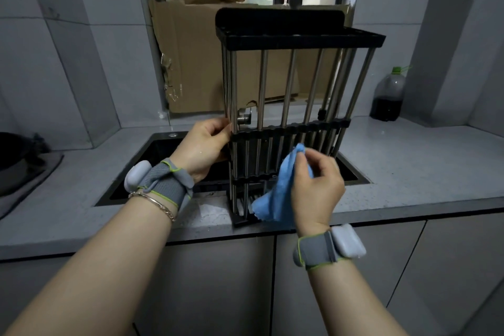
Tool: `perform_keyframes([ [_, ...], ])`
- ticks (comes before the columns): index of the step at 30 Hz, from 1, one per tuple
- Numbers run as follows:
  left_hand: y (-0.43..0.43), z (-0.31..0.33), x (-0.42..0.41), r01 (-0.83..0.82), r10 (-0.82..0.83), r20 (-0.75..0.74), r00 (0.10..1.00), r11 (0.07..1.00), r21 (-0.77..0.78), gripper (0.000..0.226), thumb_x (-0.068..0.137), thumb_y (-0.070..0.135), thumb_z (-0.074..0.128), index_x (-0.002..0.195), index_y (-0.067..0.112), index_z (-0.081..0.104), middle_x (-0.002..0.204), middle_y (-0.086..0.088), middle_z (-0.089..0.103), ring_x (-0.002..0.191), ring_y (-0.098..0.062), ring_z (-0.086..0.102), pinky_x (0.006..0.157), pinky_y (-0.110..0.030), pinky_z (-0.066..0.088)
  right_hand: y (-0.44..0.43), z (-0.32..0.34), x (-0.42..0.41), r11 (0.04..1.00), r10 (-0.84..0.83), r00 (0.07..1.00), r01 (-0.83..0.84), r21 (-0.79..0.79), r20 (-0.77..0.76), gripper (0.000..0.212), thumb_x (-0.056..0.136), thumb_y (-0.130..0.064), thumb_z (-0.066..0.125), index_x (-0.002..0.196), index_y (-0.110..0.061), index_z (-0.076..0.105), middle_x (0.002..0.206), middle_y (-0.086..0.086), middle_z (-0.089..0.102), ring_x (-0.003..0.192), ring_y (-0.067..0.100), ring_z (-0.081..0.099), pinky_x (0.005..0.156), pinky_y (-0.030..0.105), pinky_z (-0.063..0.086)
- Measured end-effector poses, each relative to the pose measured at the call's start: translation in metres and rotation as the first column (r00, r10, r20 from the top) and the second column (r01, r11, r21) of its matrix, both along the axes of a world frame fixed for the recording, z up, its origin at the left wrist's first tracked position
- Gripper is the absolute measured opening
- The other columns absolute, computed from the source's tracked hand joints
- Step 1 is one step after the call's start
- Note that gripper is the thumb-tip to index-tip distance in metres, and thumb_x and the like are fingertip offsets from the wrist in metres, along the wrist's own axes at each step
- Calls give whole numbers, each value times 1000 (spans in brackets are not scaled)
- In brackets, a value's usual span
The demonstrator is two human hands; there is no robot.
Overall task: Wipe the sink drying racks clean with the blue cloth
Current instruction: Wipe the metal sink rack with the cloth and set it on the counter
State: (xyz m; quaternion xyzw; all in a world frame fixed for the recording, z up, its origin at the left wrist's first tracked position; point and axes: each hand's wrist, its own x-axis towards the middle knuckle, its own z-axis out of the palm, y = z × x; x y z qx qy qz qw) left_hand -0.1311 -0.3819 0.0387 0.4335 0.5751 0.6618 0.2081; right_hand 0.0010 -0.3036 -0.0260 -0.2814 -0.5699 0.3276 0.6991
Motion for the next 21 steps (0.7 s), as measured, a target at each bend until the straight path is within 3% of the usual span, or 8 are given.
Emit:
perform_keyframes([
  [2,-1,0,1,10,-10,5,1000,1000,-22,20,99,13,43,92,18,61,75,9,68,63,2,63,63,-20,52,1,9,-4,1000,-4,1000,4,23,0,3,82,-8,67,84,-7,70,79,-6,56,73,-2,56,70,3,39],
  [6,-3,2,2,34,-35,-17,999,999,-28,20,99,12,43,92,18,61,75,9,68,63,3,63,62,-18,53,3,8,-14,990,-86,994,78,119,66,11,81,-16,64,83,-6,68,81,-6,53,77,21,59,69,30,49],
  [10,-4,1,2,37,-37,-19,999,999,-29,20,99,12,42,92,18,61,74,10,70,65,2,64,64,-20,53,9,-11,-15,982,-147,980,128,137,135,14,77,-21,62,74,-7,65,75,-2,55,69,25,59,65,45,52],
  [15,-1,3,2,9,-11,-42,999,999,-48,19,99,13,43,92,18,61,84,1,63,74,-10,58,71,-28,50,11,-12,-9,976,-169,967,137,170,193,14,75,-17,63,65,-7,64,67,4,59,65,26,57,60,46,50],
  [21,-2,4,2,34,-34,-9,999,998,-46,20,99,10,42,92,16,61,83,1,64,75,-8,60,66,-21,54,9,26,-10,961,-158,987,147,233,30,12,78,-16,63,76,-5,67,76,-5,54,71,24,58,66,40,50],
])
